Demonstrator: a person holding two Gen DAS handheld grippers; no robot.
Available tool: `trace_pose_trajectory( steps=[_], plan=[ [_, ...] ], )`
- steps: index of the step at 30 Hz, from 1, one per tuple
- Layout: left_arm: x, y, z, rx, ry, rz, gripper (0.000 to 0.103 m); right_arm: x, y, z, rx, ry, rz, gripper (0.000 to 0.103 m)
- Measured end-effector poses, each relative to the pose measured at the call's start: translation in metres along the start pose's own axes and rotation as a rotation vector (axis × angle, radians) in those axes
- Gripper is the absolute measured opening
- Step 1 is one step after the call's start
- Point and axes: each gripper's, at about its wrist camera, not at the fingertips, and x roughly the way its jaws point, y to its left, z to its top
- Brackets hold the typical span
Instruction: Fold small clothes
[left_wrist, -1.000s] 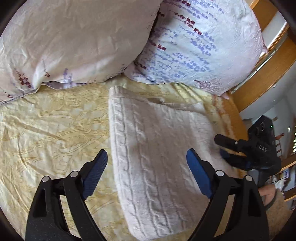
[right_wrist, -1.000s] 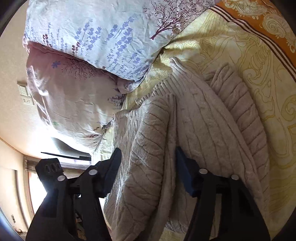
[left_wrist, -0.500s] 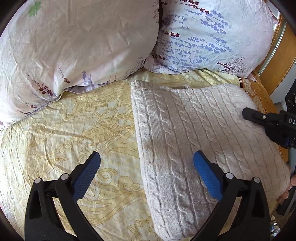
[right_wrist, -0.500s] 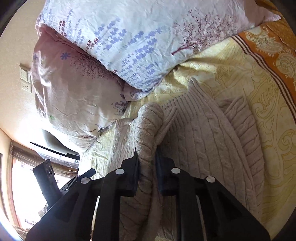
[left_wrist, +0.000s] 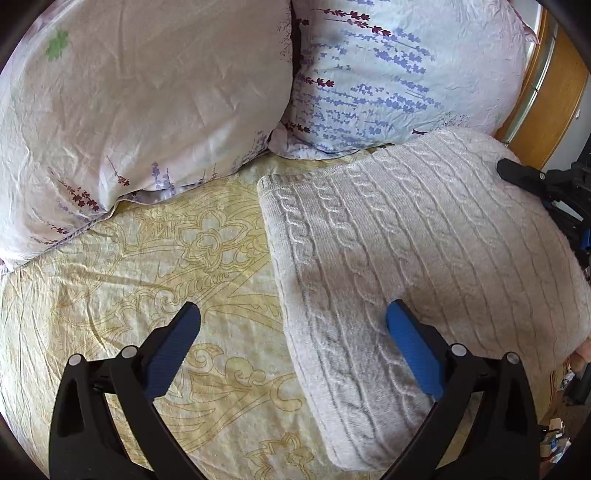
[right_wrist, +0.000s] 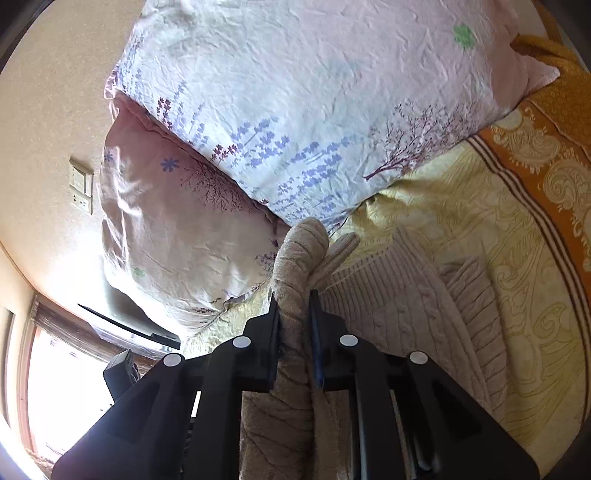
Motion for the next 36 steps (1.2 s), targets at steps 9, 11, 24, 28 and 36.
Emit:
trace_pose_trajectory(
  steps=[9,11,24,28,36],
  plan=[
    [-0.002,-0.004,0.0,0.036,-0.019,-0.027,0.101,-0.017,-0.03,0.006,0.042,-0.046,-0.066,0.015],
    [-0.002,-0.003,-0.001,0.033,-0.019,-0.042,0.101,-0.02,-0.029,0.01,0.014,-0.058,-0.087,0.015],
    [-0.023,-0.008,-0.017,0.114,-0.097,-0.088,0.101,-0.05,-0.061,0.003,0.055,-0.045,-0.179,0.07],
    [-0.043,-0.017,-0.039,0.22,-0.185,-0.105,0.101,-0.069,-0.054,-0.015,0.02,-0.02,-0.17,0.07],
    [-0.056,-0.037,-0.076,0.385,-0.22,-0.144,0.092,-0.089,-0.044,-0.061,-0.015,-0.019,-0.168,0.07]
  ],
)
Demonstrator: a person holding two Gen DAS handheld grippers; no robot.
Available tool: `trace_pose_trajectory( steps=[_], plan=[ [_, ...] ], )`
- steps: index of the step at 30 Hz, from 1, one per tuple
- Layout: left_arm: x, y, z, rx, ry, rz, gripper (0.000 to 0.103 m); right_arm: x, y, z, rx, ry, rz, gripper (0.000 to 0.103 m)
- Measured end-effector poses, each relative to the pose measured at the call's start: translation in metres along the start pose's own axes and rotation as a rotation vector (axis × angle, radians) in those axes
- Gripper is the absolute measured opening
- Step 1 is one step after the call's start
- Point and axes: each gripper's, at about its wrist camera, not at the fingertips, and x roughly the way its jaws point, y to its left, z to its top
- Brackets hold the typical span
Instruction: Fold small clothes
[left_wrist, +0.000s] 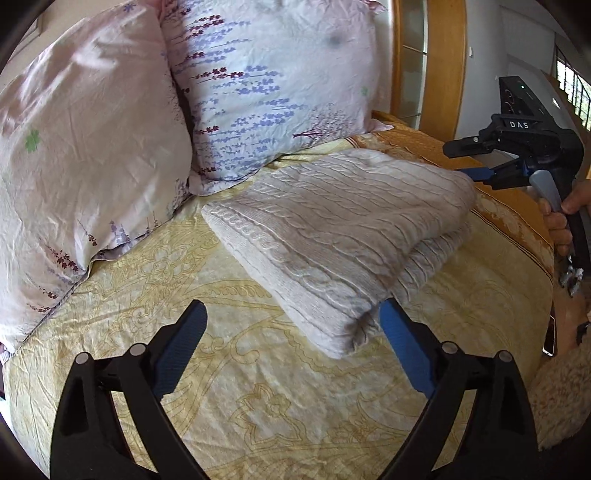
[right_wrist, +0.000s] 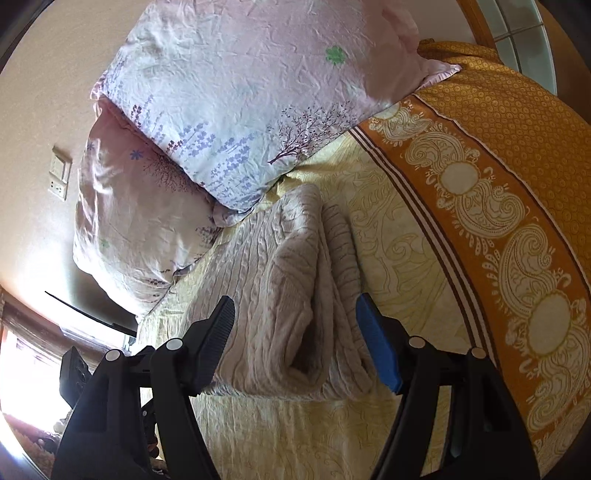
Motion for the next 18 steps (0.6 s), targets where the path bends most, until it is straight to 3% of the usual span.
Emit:
trace_pose_trajectory(
  steps=[6,8,10,12,15,18],
  plan=[
    [0.02,-0.011,-0.004,0.001,0.054,0.006,0.069,0.005,0.014,-0.015,-0.084,0.024,-0.037,0.053],
    [0.027,-0.014,-0.006,0.005,0.075,0.014,0.063,0.01,0.018,-0.02,-0.11,0.036,-0.044,0.038],
    [0.03,-0.013,-0.007,-0.005,0.084,0.015,0.059,0.017,0.024,-0.024,-0.149,0.052,-0.073,0.033],
    [0.032,-0.012,-0.006,-0.016,0.088,0.001,0.048,0.023,0.028,-0.026,-0.175,0.061,-0.112,0.015],
    [0.03,-0.008,-0.005,-0.037,0.081,-0.033,0.036,0.013,0.031,-0.025,-0.178,-0.006,-0.138,0.012],
    [0.024,-0.005,-0.004,-0.052,0.071,-0.064,0.03,-0.009,0.034,-0.019,-0.184,-0.083,-0.136,0.011]
  ],
)
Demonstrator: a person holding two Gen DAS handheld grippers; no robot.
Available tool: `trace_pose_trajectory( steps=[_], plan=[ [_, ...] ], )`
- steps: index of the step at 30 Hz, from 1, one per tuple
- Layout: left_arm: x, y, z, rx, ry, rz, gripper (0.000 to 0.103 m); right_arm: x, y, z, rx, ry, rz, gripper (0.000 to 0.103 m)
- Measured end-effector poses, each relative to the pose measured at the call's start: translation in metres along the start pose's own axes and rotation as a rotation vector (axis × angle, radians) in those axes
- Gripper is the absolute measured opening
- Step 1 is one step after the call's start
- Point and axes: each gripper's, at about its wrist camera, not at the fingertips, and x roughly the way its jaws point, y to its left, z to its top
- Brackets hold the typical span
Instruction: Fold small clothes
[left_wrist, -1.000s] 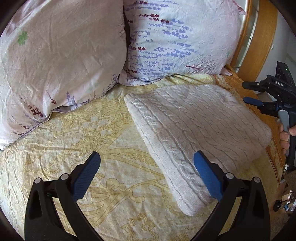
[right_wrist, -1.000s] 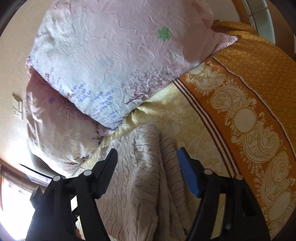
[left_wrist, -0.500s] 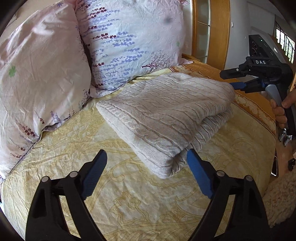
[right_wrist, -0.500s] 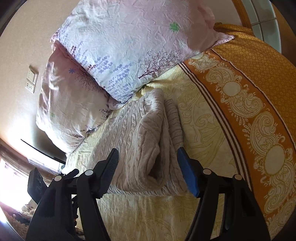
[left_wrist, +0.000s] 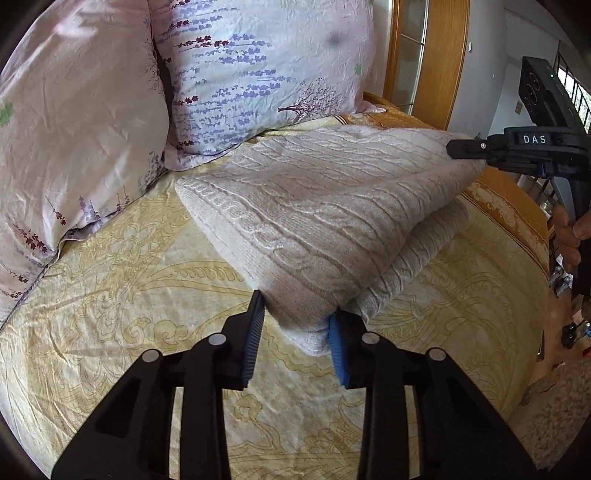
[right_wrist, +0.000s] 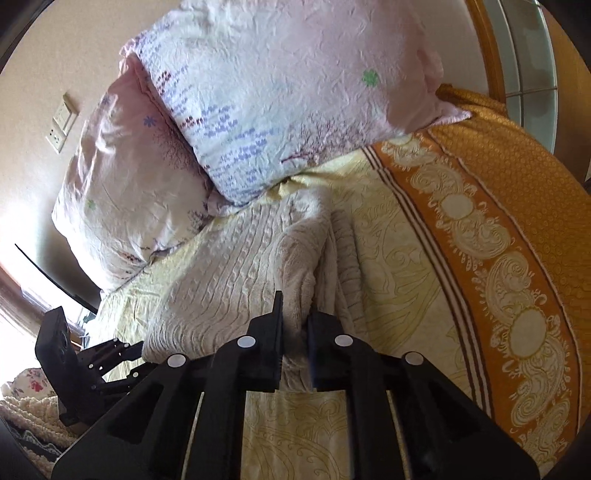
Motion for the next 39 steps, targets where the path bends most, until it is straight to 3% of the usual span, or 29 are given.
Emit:
trace_pose_trajectory(
  steps=[6,12,17,20,23,25,27,28,30,31,32,34,36,39],
  plan=[
    [-0.001,-0.004,-0.002,0.014,0.011,-0.022,0.029,0.01,-0.008,-0.015,-0.03,0.08,-0.085,0.011],
    [0.011,-0.005,-0.008,0.022,0.094,-0.046,0.026,0.024,-0.013,-0.026,-0.046,0.126,-0.155,0.011],
    [0.014,-0.005,-0.011,0.004,0.114,-0.056,0.025,0.032,-0.02,-0.033,-0.049,0.135,-0.168,0.011],
    [0.011,-0.001,-0.012,0.001,0.104,-0.062,0.032,0.034,-0.024,-0.036,-0.065,0.122,-0.169,0.014],
    [0.0,0.008,-0.013,-0.025,0.08,-0.064,0.057,0.034,-0.028,-0.033,-0.034,0.12,-0.175,0.02],
    [-0.01,0.017,-0.013,-0.057,0.057,-0.079,0.067,0.033,-0.028,-0.031,-0.021,0.125,-0.162,0.02],
    [-0.019,0.028,-0.012,-0.1,0.037,-0.074,0.082,0.027,-0.029,-0.027,0.021,0.124,-0.084,0.02],
    [-0.022,0.035,-0.011,-0.124,0.027,-0.069,0.084,0.023,-0.031,-0.024,0.045,0.112,-0.042,0.022],
    [-0.026,0.047,-0.006,-0.175,0.017,-0.071,0.09,0.012,-0.034,-0.014,0.086,0.071,0.015,0.042],
    [-0.026,0.052,-0.002,-0.203,0.014,-0.077,0.091,0.007,-0.037,-0.007,0.112,0.042,0.037,0.066],
    [-0.025,0.057,0.003,-0.23,0.014,-0.086,0.091,0.004,-0.04,0.001,0.137,0.019,0.053,0.079],
    [-0.021,0.064,0.017,-0.283,0.006,-0.112,0.091,0.006,-0.047,0.018,0.184,-0.001,0.076,0.078],
    [-0.018,0.067,0.035,-0.309,-0.018,-0.128,0.091,0.02,-0.053,0.035,0.231,0.033,0.064,0.078],
    [-0.012,0.057,0.066,-0.275,-0.048,-0.096,0.091,0.045,-0.055,0.053,0.27,0.084,0.071,0.069]
  ],
)
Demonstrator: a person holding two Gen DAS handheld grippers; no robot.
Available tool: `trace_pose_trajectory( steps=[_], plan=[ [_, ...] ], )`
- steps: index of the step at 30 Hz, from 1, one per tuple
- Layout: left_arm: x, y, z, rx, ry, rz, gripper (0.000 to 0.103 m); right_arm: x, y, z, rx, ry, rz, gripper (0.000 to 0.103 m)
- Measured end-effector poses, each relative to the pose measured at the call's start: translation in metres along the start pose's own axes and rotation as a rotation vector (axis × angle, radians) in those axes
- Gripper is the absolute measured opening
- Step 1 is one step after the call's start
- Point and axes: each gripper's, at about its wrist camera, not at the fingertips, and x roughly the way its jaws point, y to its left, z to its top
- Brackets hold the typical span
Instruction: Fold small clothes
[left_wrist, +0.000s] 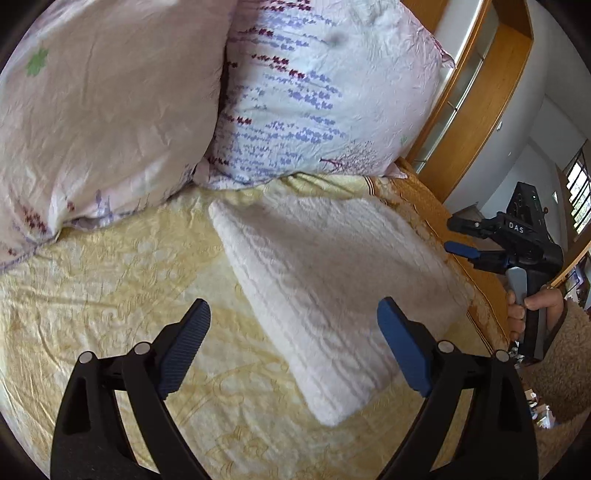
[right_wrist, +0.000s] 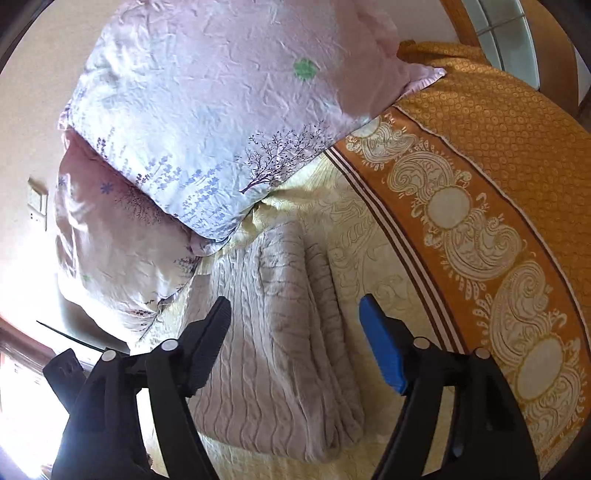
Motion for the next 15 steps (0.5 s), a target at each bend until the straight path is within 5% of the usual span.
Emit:
trace_pose_trajectory(
  steps=[3,7,10,13,14,15],
  plan=[
    [0.018,-0.02,0.021,0.065,-0.006,0.042,0.092,0.024,0.006,0.009,0.004,0.058,-0.023,0.067],
    [0.055,-0.033,0.028,0.108,0.11,0.107,0.091,0.042,0.006,0.009,0.006,0.112,-0.044,0.065],
    [0.068,-0.036,0.022,0.115,0.156,0.124,0.091,0.047,0.01,0.007,-0.035,0.123,-0.049,0.031],
    [0.072,-0.034,0.017,0.095,0.173,0.111,0.091,0.053,0.012,0.006,-0.062,0.136,-0.046,0.027],
    [0.073,-0.034,0.017,0.092,0.177,0.113,0.091,0.053,0.013,0.005,-0.073,0.13,-0.052,0.013],
    [0.073,-0.033,0.016,0.091,0.18,0.115,0.091,0.052,0.015,0.006,-0.095,0.115,-0.072,0.01]
  ],
)
